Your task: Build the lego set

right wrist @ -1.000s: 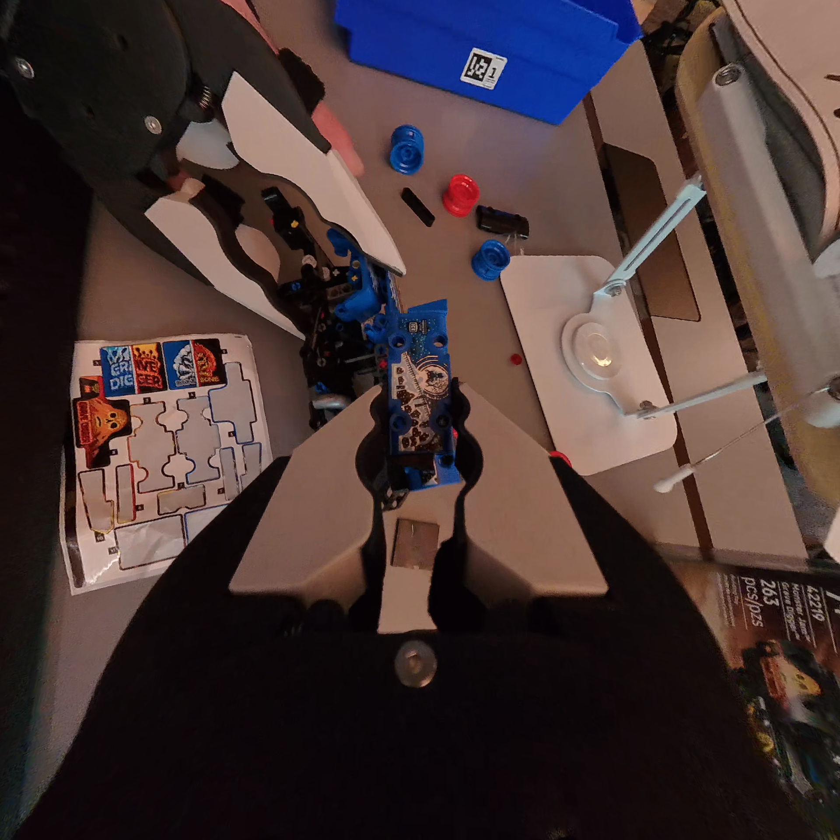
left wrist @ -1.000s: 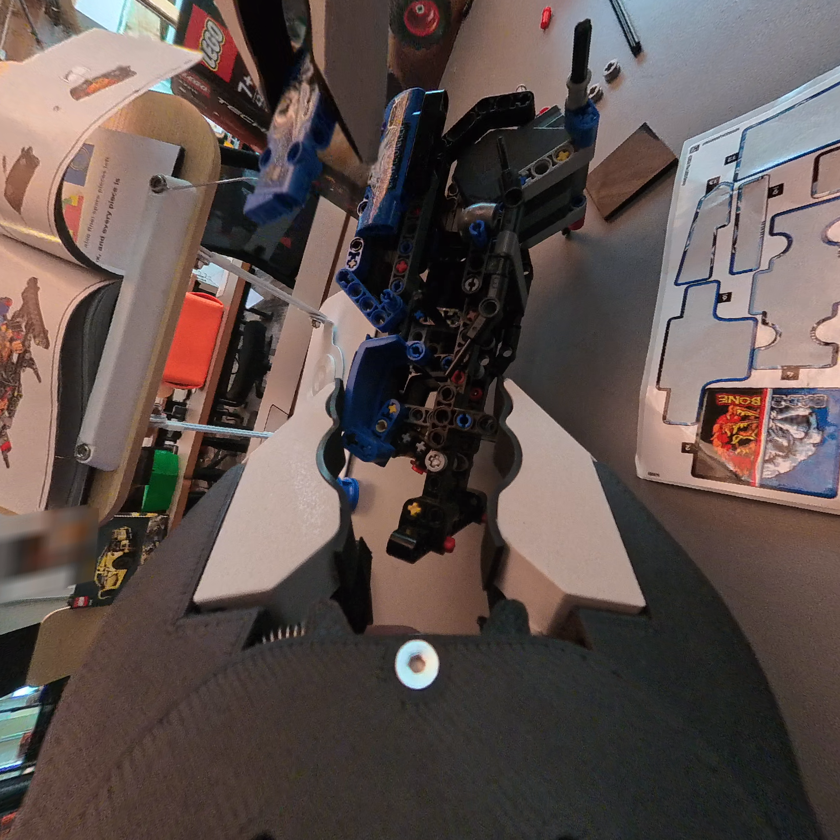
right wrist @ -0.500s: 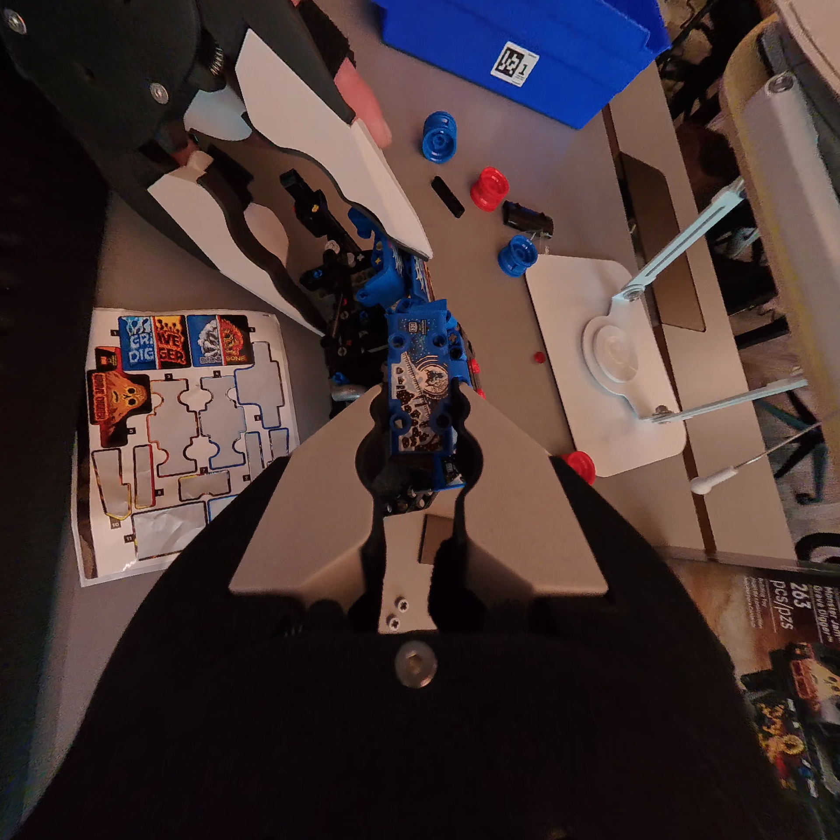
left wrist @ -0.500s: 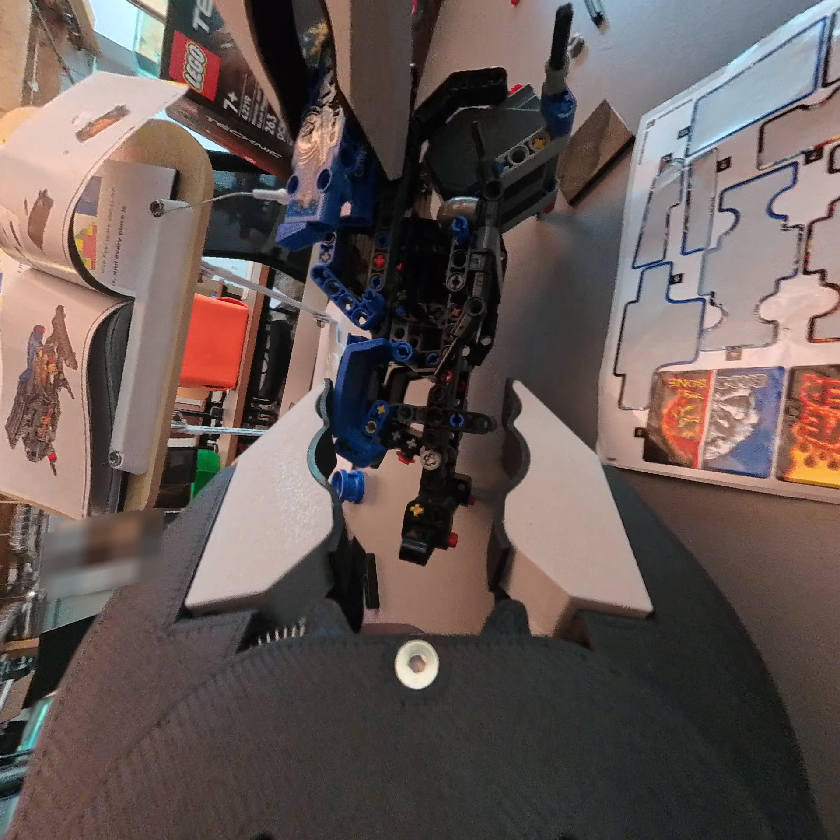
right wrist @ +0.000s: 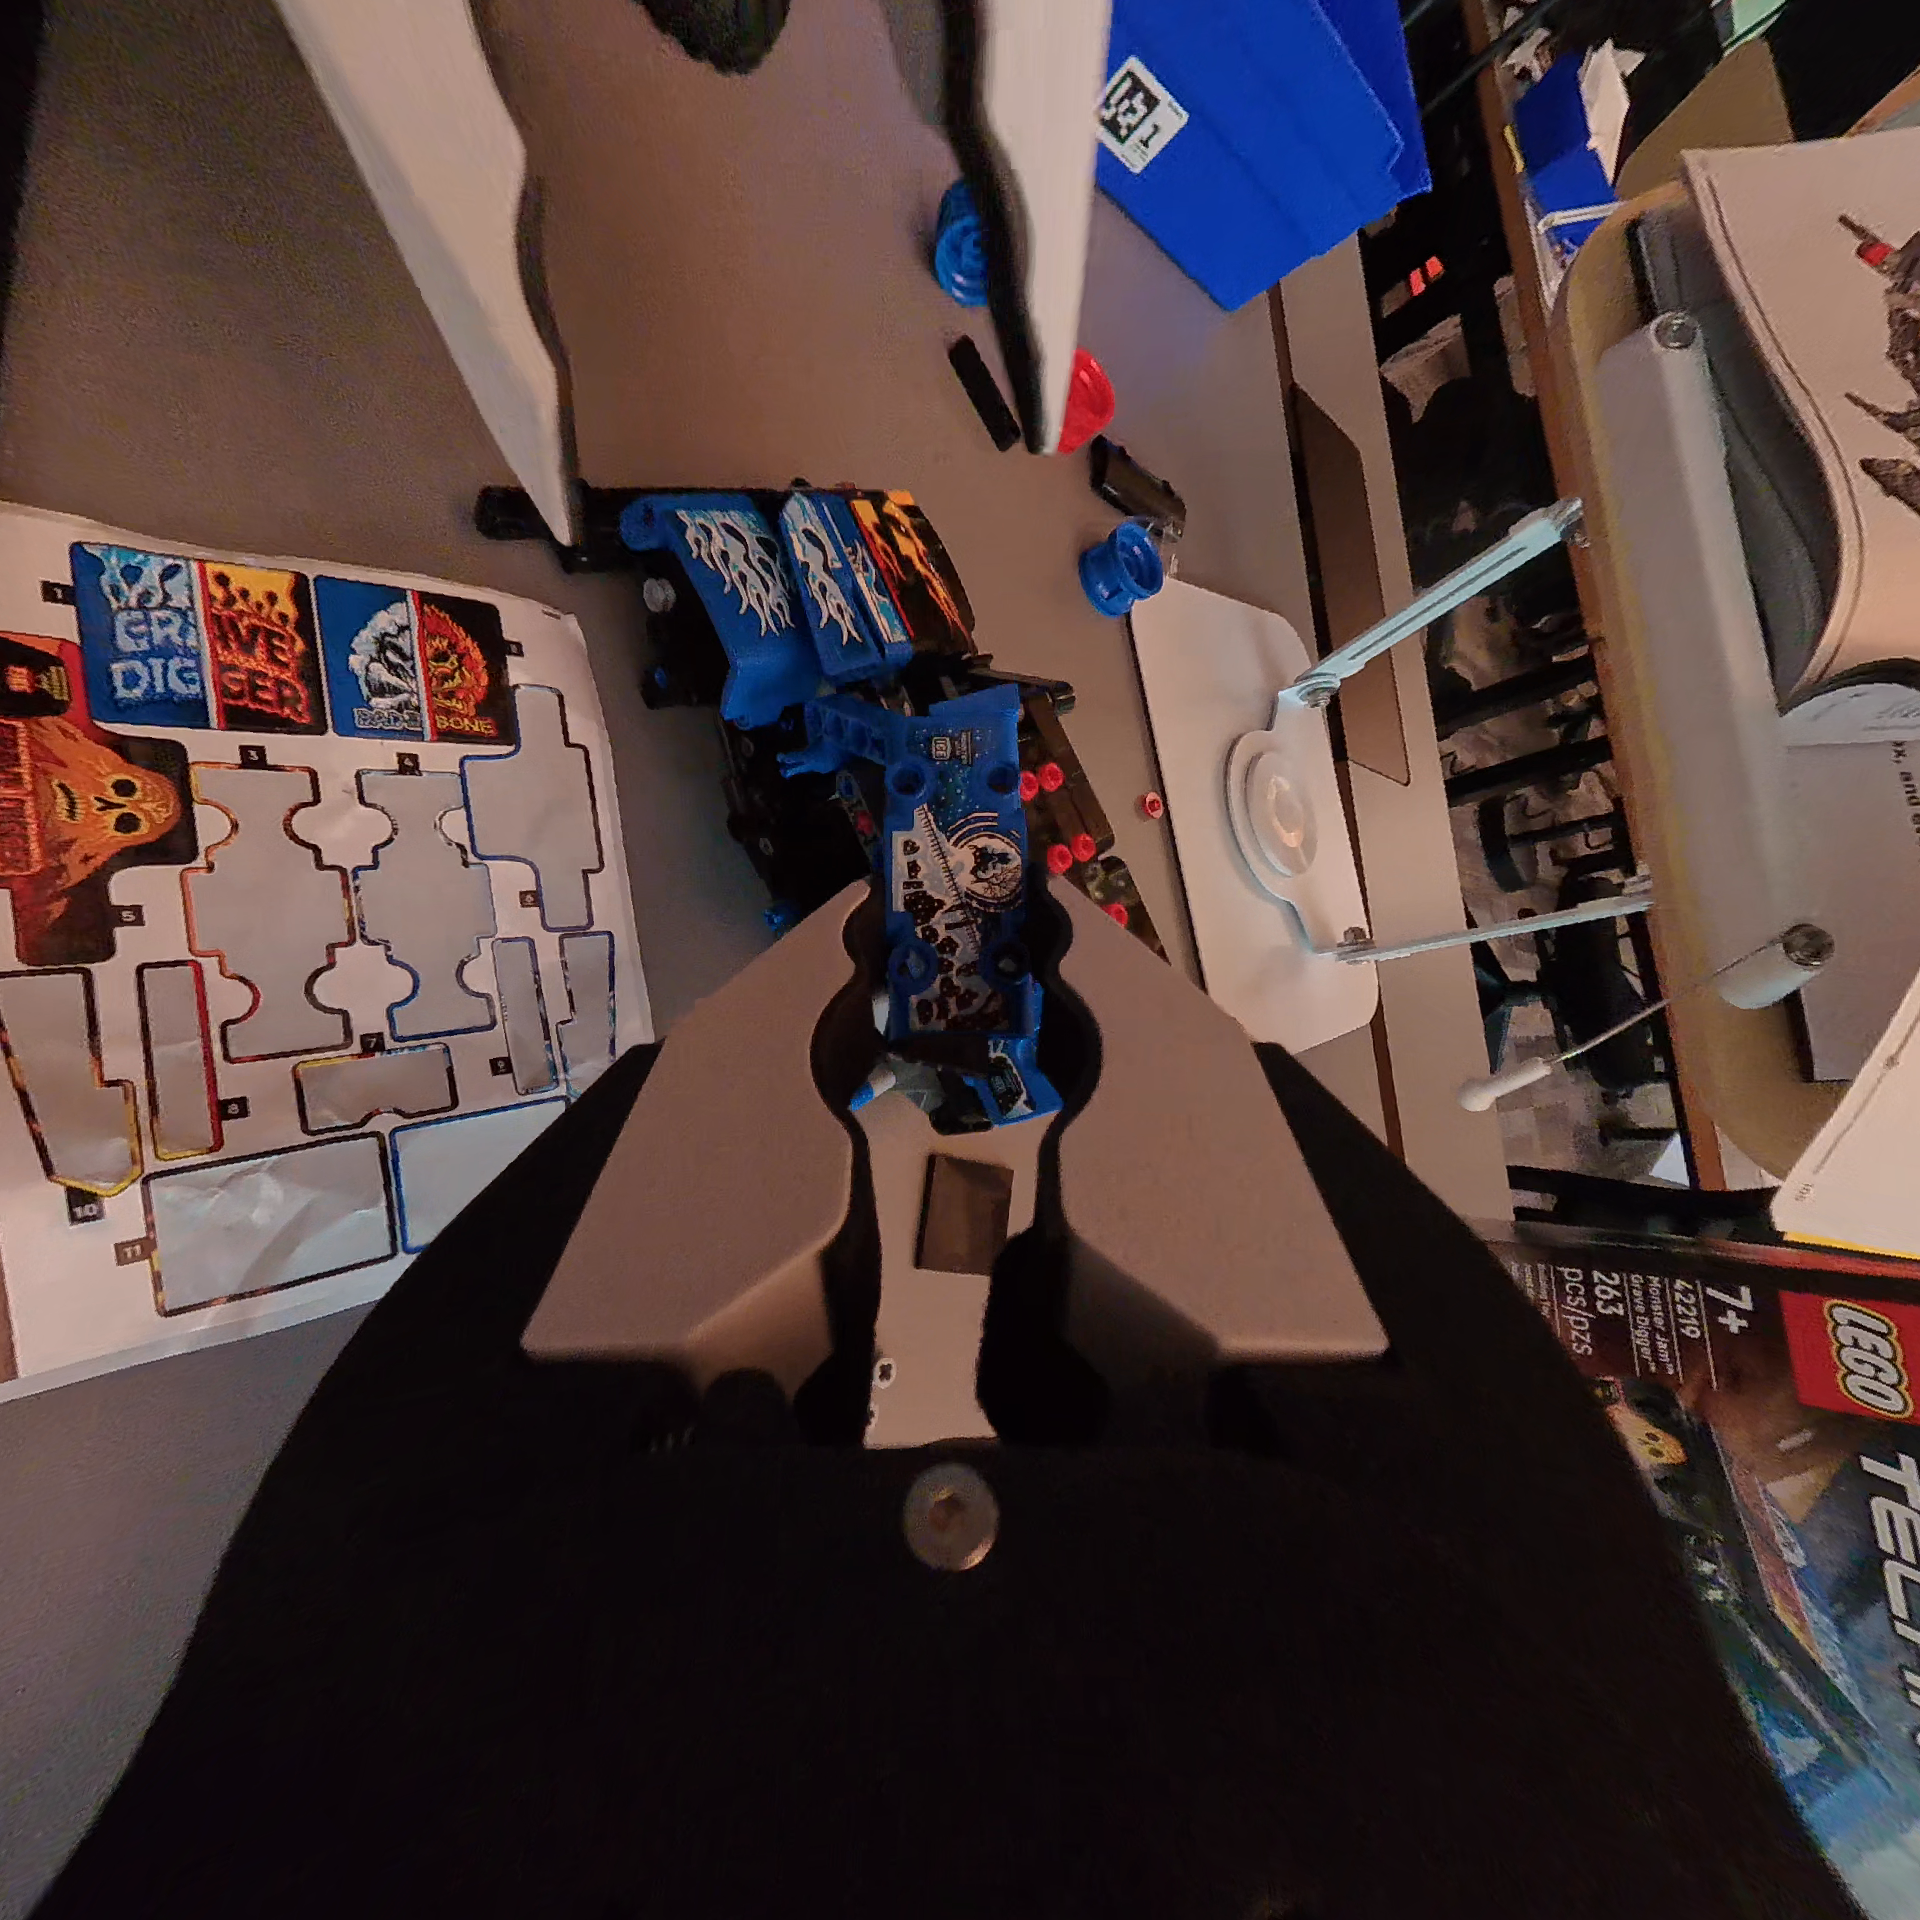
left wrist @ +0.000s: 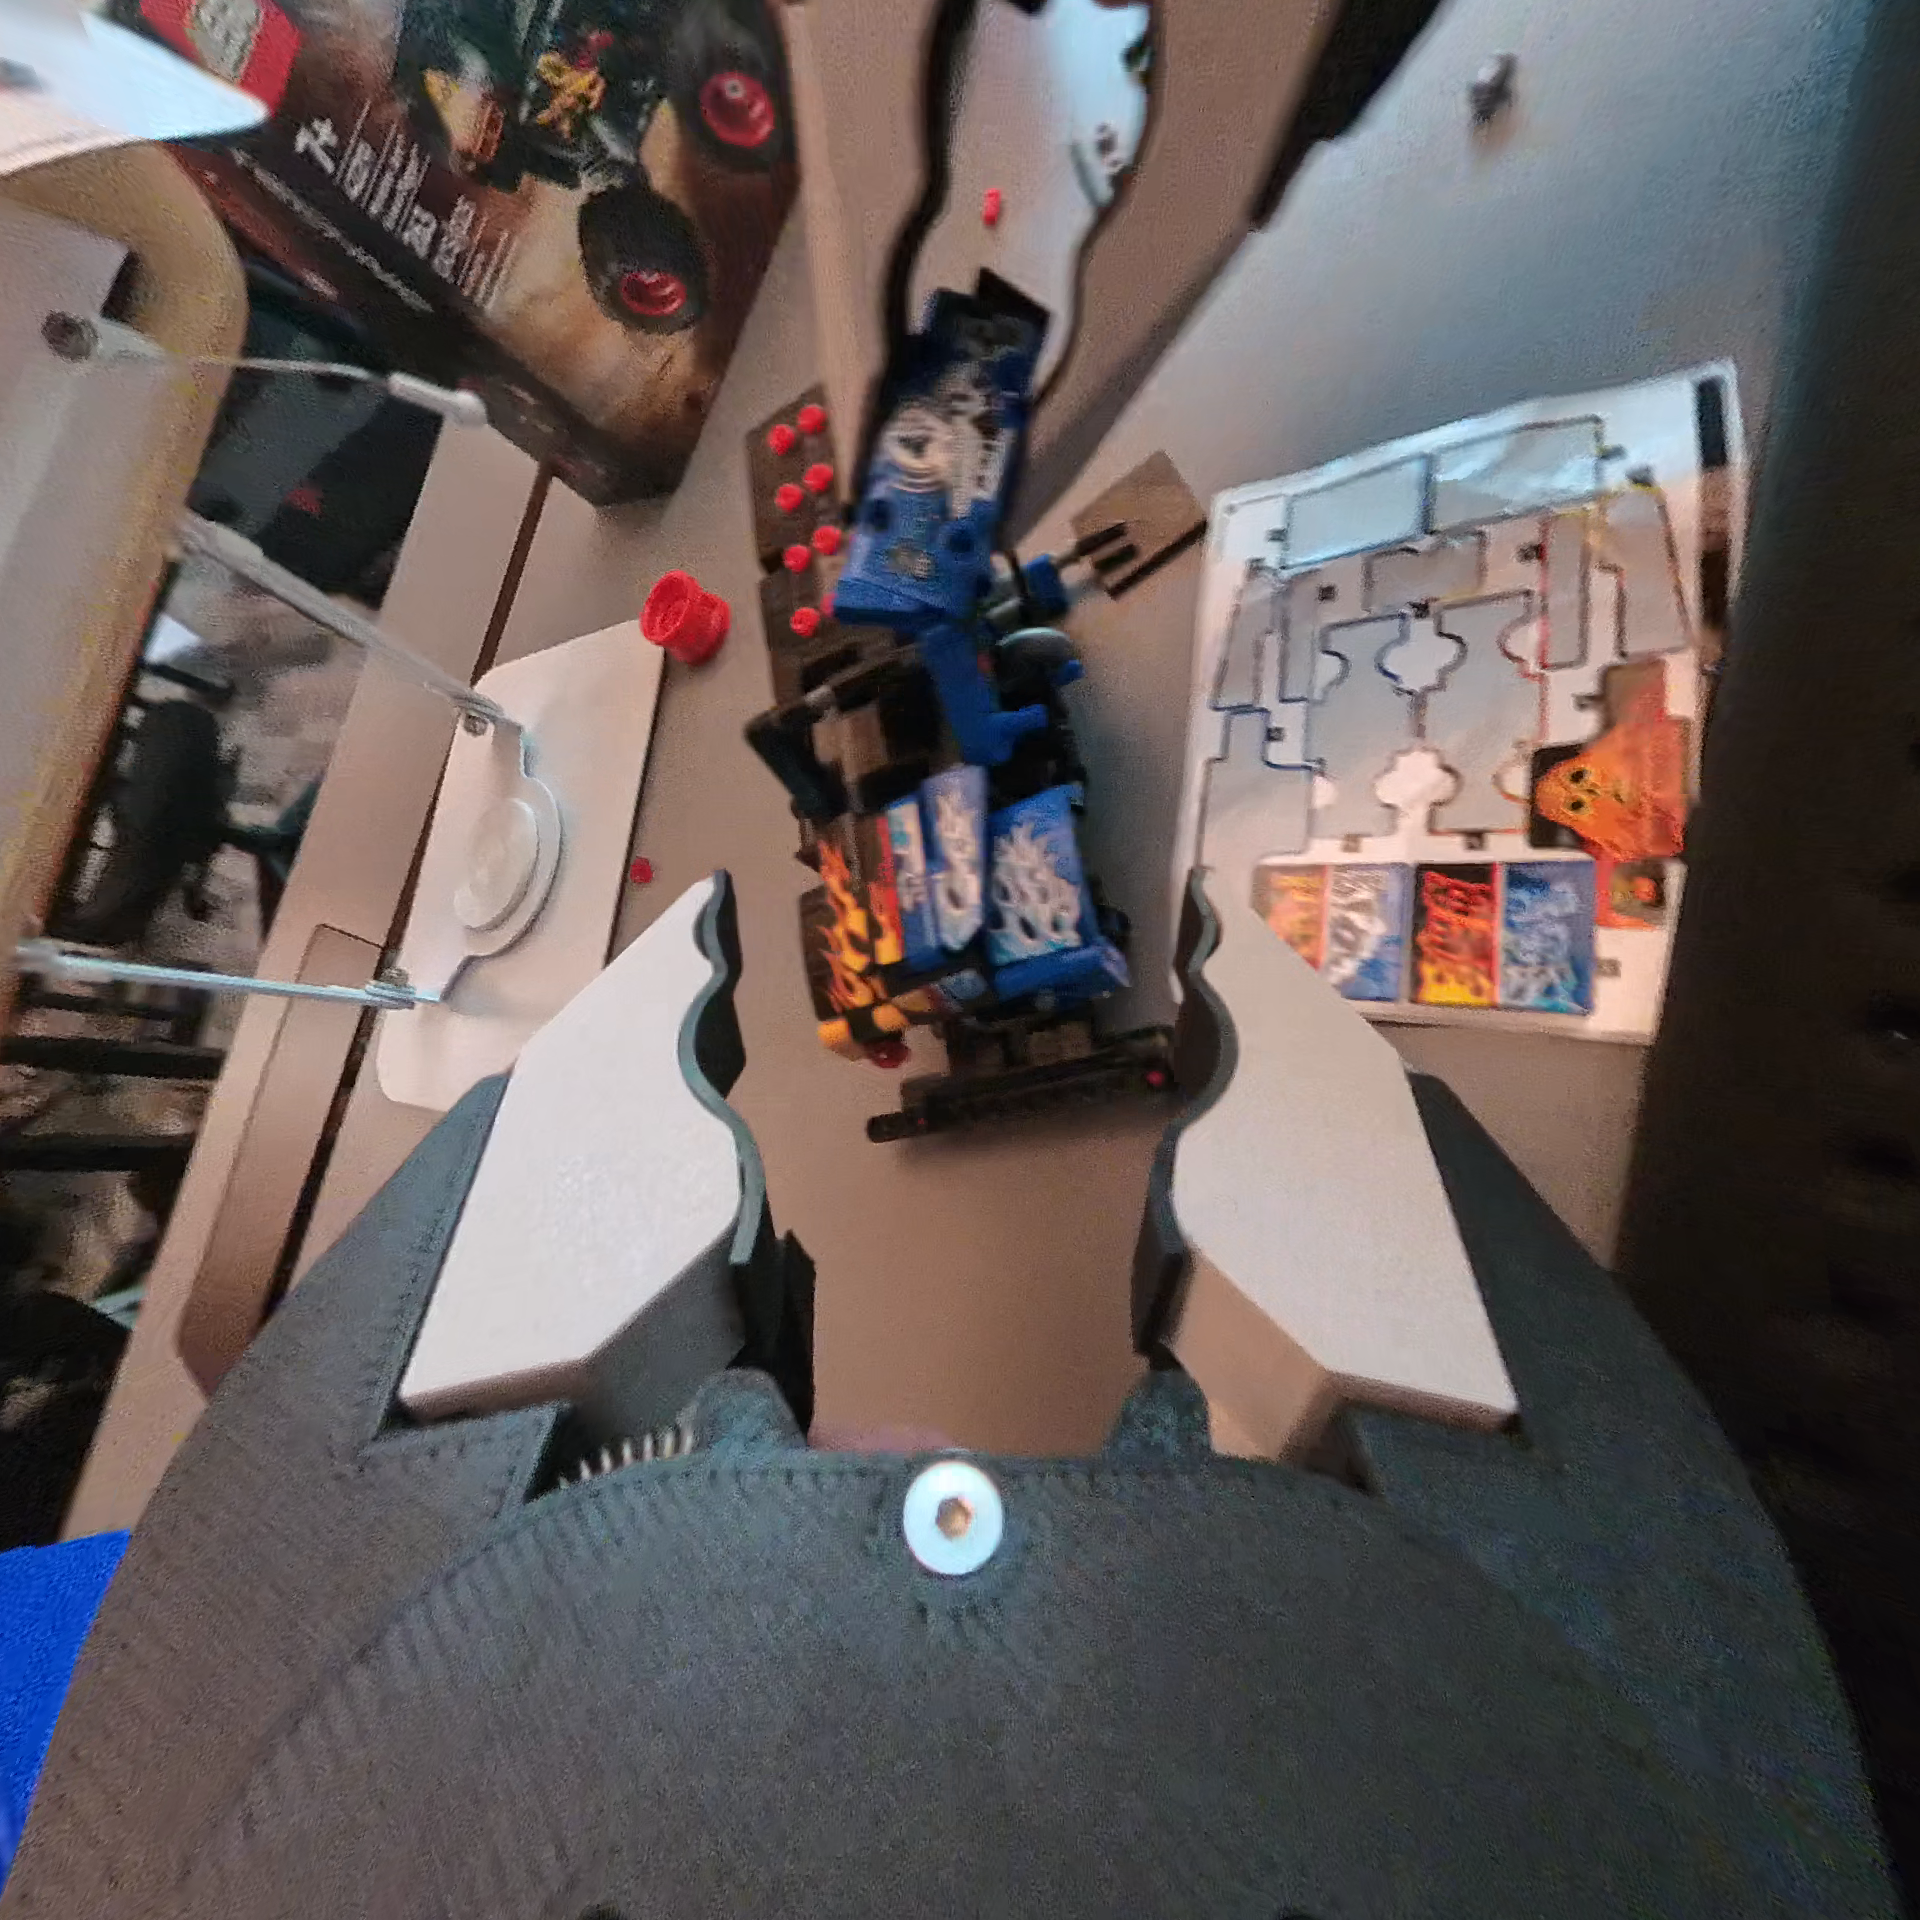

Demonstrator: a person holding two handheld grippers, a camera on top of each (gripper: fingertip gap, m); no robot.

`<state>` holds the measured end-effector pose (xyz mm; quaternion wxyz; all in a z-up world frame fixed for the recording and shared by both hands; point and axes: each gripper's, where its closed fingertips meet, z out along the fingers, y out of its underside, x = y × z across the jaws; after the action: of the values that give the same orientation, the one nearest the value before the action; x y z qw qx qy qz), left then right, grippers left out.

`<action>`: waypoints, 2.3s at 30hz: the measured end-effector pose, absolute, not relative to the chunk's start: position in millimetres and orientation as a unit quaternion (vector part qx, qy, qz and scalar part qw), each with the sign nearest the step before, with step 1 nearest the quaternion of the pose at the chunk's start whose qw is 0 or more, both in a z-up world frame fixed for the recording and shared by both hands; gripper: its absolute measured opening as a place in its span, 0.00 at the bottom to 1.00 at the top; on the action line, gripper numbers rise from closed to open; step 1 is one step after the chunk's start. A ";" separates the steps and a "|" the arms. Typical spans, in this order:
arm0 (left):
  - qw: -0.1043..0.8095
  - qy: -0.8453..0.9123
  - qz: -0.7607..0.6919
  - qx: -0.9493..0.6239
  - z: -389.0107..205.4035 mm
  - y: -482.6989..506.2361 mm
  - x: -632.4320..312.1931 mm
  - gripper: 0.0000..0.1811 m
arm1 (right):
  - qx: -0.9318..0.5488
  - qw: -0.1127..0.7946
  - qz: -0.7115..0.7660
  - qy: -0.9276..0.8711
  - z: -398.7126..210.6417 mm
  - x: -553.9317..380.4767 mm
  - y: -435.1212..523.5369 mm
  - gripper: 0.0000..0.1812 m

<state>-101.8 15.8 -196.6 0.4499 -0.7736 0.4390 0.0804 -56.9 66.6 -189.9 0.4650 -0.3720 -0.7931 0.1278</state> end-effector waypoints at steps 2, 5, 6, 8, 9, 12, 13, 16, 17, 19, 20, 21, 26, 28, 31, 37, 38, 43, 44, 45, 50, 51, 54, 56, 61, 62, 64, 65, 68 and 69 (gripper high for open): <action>0.439 0.432 0.055 -0.786 -198.2 27.8 -103.2 0.49 | -0.375 0.464 0.130 -0.792 -191.0 -57.0 69.1 0.13; 0.397 0.427 0.015 -0.812 -216.2 39.3 -101.6 0.54 | -0.375 0.465 0.140 -0.790 -189.3 -54.0 70.3 0.13; 0.380 0.434 0.021 -0.816 -224.0 41.0 -103.0 0.54 | -0.374 0.465 0.144 -0.790 -188.7 -52.4 69.6 0.13; 0.341 0.443 0.033 -0.828 -240.1 40.9 -106.6 0.53 | -0.365 0.464 0.152 -0.793 -188.9 -49.7 66.6 0.13; 0.337 0.442 0.037 -0.830 -243.8 43.1 -107.7 0.49 | -0.360 0.462 0.153 -0.796 -189.9 -48.8 64.9 0.13; 0.346 0.427 0.013 -0.836 -241.7 48.5 -106.9 0.48 | -0.345 0.458 0.145 -0.806 -194.8 -47.8 61.8 0.13; 0.346 0.422 -0.001 -0.838 -240.8 49.6 -106.9 0.48 | -0.343 0.457 0.142 -0.808 -196.1 -48.0 61.8 0.13; 0.339 0.395 -0.069 -0.851 -237.1 53.6 -108.7 0.48 | -0.337 0.457 0.134 -0.812 -197.2 -49.5 63.8 0.13; 0.331 0.387 -0.093 -0.856 -236.1 54.4 -109.8 0.48 | -0.333 0.457 0.128 -0.814 -197.1 -50.3 65.2 0.13; 0.316 0.374 -0.132 -0.862 -234.5 56.9 -112.2 0.48 | -0.328 0.460 0.122 -0.816 -195.8 -52.7 67.9 0.13; 0.308 0.370 -0.148 -0.864 -234.1 58.3 -113.1 0.48 | -0.324 0.461 0.121 -0.817 -194.9 -54.7 68.4 0.13; 0.304 0.368 -0.160 -0.864 -233.6 60.3 -113.6 0.48 | -0.320 0.462 0.116 -0.819 -194.6 -56.7 69.9 0.13; 0.292 0.368 -0.192 -0.862 -232.3 67.9 -114.3 0.48 | -0.293 0.466 0.087 -0.830 -192.4 -68.1 81.4 0.13; 0.293 0.365 -0.203 -0.860 -231.9 70.2 -113.8 0.48 | -0.274 0.467 0.082 -0.837 -191.1 -72.7 82.5 0.13; 0.298 0.360 -0.215 -0.857 -231.2 72.1 -113.7 0.48 | -0.248 0.460 0.086 -0.848 -194.0 -78.5 78.4 0.13; 0.304 0.361 -0.224 -0.853 -231.2 72.2 -113.3 0.48 | -0.245 0.467 0.056 -0.848 -202.0 -85.2 88.8 0.13; 0.305 0.361 -0.225 -0.852 -231.2 72.5 -113.1 0.48 | -0.243 0.467 0.051 -0.849 -202.4 -85.1 89.7 0.13; 0.307 0.364 -0.231 -0.849 -231.3 72.0 -112.1 0.48 | -0.226 0.474 0.029 -0.850 -203.9 -86.2 90.0 0.13; 0.306 0.361 -0.233 -0.850 -230.9 72.6 -112.3 0.48 | -0.225 0.477 0.025 -0.849 -203.4 -86.7 90.8 0.13; 0.305 0.360 -0.235 -0.850 -230.8 72.6 -112.5 0.48 | -0.227 0.477 0.033 -0.848 -202.1 -86.6 89.2 0.13; 0.306 0.353 -0.253 -0.847 -229.4 73.8 -112.7 0.48 | -0.236 0.463 0.053 -0.852 -196.9 -82.4 87.1 0.13; 0.307 0.353 -0.254 -0.847 -229.4 73.9 -112.6 0.48 | -0.237 0.457 0.044 -0.856 -200.3 -82.1 90.0 0.14; 0.306 0.353 -0.255 -0.847 -229.7 74.5 -111.9 0.48 | -0.237 0.454 0.043 -0.858 -202.8 -83.8 90.5 0.13; 0.306 0.353 -0.257 -0.846 -229.5 74.4 -111.7 0.48 | -0.233 0.454 0.041 -0.859 -202.6 -83.7 89.6 0.13; 0.306 0.351 -0.267 -0.844 -228.9 74.5 -111.3 0.48 | -0.232 0.455 0.050 -0.858 -200.9 -82.9 87.0 0.13; 0.306 0.350 -0.269 -0.843 -228.7 74.8 -111.2 0.48 | -0.233 0.454 0.049 -0.859 -201.1 -82.7 87.7 0.13; 0.307 0.349 -0.272 -0.843 -228.5 75.2 -111.1 0.48 | -0.236 0.453 0.041 -0.859 -202.2 -83.0 90.8 0.13; 0.306 0.350 -0.271 -0.843 -228.7 75.1 -110.9 0.48 | -0.234 0.452 0.038 -0.860 -202.7 -82.7 90.7 0.13; 0.306 0.352 -0.268 -0.843 -229.1 75.0 -110.4 0.48 | -0.226 0.452 0.029 -0.862 -203.2 -81.8 90.0 0.13; 0.305 0.352 -0.268 -0.843 -229.0 75.0 -110.4 0.48 | -0.224 0.453 0.032 -0.862 -202.8 -81.7 89.3 0.13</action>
<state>-110.4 75.0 -229.0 0.3053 -0.8431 0.3522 -0.2683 -81.7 89.3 -202.8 0.4530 -0.2244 -0.8622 0.0315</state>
